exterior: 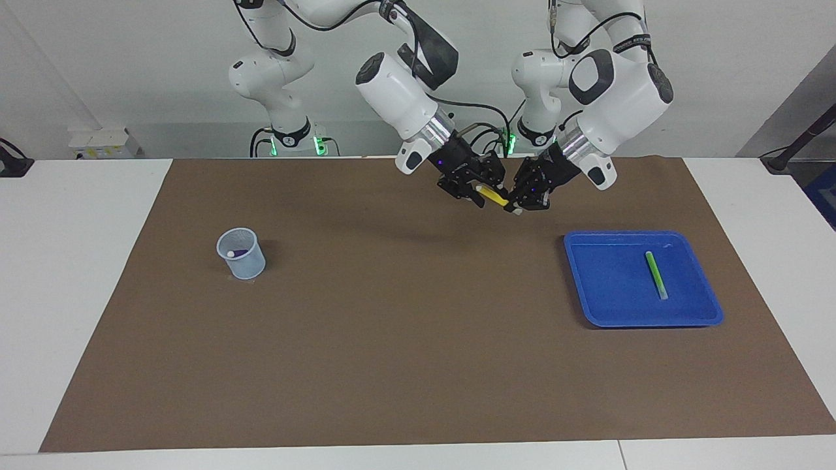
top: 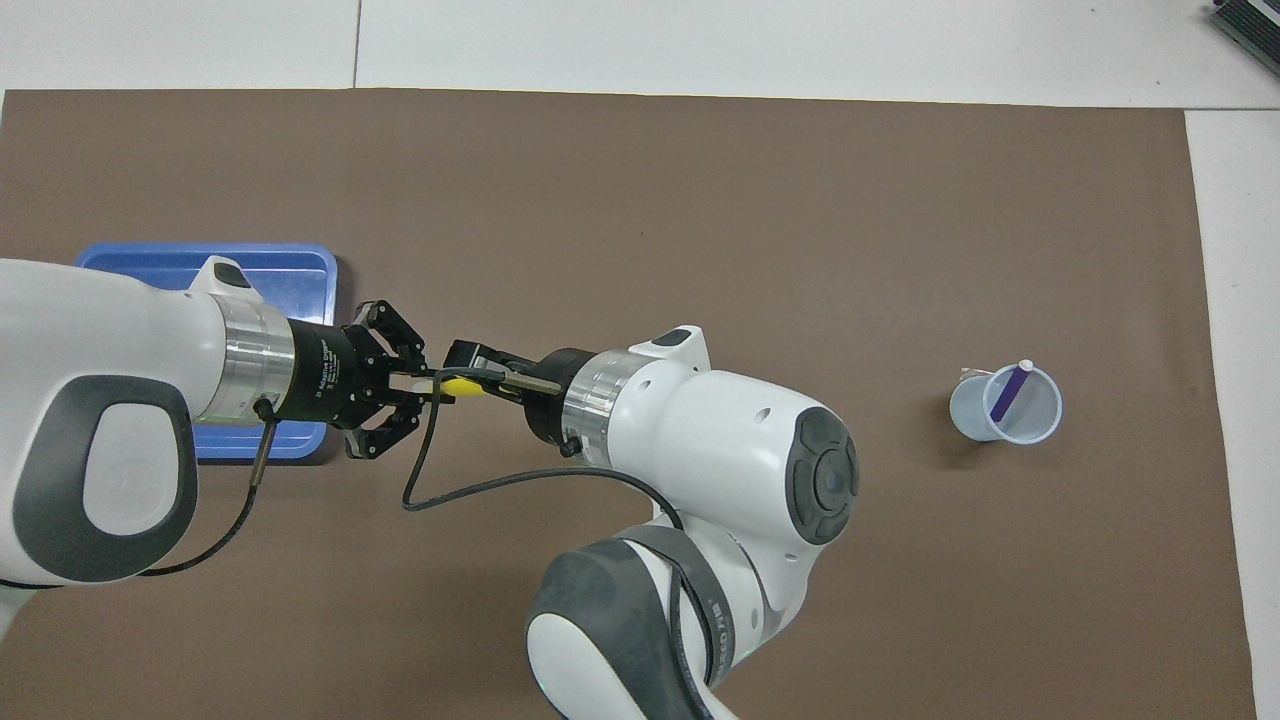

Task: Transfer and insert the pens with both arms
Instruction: 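Grasp the yellow pen end with the right gripper, then open the left gripper while the right gripper pulls the pen away, then insert the yellow pen into the white cup with the right gripper, then grasp the green pen with the left gripper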

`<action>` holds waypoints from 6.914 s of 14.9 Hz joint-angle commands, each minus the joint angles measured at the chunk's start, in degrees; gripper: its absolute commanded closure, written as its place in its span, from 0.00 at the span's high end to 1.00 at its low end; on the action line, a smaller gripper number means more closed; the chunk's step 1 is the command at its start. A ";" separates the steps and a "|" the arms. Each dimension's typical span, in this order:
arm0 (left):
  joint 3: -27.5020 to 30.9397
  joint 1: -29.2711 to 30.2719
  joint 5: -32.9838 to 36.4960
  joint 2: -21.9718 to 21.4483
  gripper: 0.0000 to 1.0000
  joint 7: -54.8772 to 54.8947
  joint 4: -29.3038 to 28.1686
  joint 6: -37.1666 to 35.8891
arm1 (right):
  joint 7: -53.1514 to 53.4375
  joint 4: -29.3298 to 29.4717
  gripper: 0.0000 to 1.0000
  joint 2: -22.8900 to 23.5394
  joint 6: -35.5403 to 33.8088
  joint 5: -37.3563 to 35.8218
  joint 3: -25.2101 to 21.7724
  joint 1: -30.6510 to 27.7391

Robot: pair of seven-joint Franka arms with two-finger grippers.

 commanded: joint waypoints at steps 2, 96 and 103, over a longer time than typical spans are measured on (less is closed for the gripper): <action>0.51 -0.64 -1.05 -2.02 0.00 -0.64 -1.83 0.56 | -0.71 -1.09 0.44 -0.69 -0.51 0.55 -0.02 -0.12; 1.39 27.22 38.24 23.29 0.51 111.77 1.59 24.82 | -73.40 -14.98 1.00 -15.10 -34.61 -40.06 -0.28 -42.04; 1.39 27.13 38.24 24.96 0.40 111.77 1.33 27.72 | -70.41 -14.89 1.00 -15.54 -35.05 -40.06 -0.11 -41.96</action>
